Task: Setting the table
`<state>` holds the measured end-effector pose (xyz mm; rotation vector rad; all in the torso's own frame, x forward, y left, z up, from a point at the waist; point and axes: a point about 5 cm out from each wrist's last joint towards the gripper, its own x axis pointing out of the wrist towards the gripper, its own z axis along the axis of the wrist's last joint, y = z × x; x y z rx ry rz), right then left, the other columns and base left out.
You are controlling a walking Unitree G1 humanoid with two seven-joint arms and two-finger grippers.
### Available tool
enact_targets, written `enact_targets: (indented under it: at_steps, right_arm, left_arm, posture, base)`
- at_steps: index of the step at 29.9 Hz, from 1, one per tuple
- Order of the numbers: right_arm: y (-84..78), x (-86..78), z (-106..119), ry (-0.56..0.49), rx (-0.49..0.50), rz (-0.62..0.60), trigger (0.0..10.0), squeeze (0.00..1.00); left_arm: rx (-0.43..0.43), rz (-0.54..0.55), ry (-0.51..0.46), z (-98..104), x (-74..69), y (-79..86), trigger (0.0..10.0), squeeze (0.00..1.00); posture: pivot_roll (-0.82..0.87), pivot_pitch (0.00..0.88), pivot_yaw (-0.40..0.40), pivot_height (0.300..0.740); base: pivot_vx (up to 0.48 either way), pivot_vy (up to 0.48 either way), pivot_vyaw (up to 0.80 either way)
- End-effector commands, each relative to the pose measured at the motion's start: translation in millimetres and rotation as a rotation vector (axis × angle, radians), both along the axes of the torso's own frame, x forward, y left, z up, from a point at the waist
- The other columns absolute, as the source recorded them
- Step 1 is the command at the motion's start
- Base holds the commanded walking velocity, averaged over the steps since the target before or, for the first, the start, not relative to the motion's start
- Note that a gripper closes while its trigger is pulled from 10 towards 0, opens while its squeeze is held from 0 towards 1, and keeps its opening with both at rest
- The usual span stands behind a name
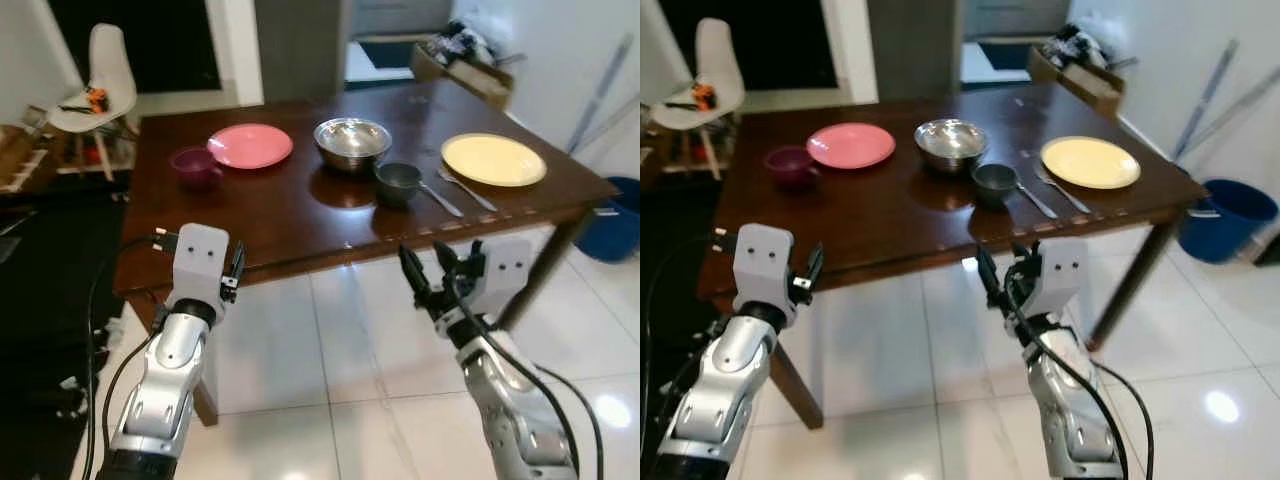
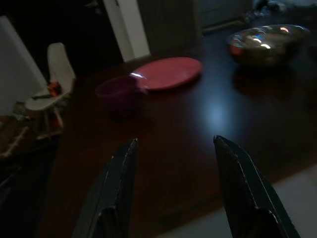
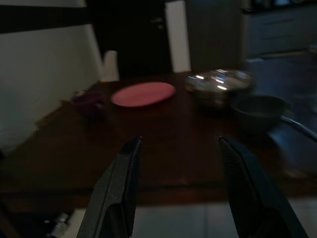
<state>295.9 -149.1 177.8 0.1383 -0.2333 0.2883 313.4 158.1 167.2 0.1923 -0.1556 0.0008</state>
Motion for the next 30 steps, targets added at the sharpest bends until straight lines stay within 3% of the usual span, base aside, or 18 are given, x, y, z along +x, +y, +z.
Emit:
enact_targets:
  at_steps: [1, 12, 21, 24, 30]
  right_arm:
    - [7.4, -2.5, -4.1, 0.026, 0.011, 0.056, 10.0, 0.0]
    - [13.5, -0.1, 1.6, 0.018, 0.033, 0.096, 10.0, 0.0]
    - [14.7, 1.6, 2.1, 0.028, 0.055, 0.09, 10.0, 0.0]
    - [15.0, 1.9, 2.2, 0.031, 0.072, 0.089, 10.0, 0.0]
    - [16.0, 2.0, 4.7, 0.029, 0.11, 0.105, 10.0, 0.0]
  left_arm:
    - [0.0, 0.016, 0.023, -5.1, -2.0, 4.4, 10.0, 0.0]
    - [0.0, 0.022, 0.025, -5.2, -3.6, 4.1, 10.0, 0.0]
    - [0.003, 0.027, 0.026, -5.2, -4.8, 5.6, 10.0, 0.0]
    - [-0.001, 0.028, 0.026, -4.9, -4.8, 5.5, 10.0, 0.0]
    - [-0.022, 0.029, 0.027, -3.9, -4.9, 5.3, 10.0, 0.0]
  posture:
    - [-0.05, 0.0, 0.113, 0.74]
    - [-0.04, 0.0, 0.111, 0.74]
    - [-0.04, 0.0, 0.112, 0.74]
    - [-0.03, 0.0, 0.113, 0.74]
    - [-0.03, 0.0, 0.113, 0.74]
  base:
    - [0.48, 0.0, 0.0]
    - [0.479, 0.0, 0.0]
    - [0.455, 0.0, 0.72]
    - [0.405, 0.0, 0.0]
    - [0.046, 0.0, 0.0]
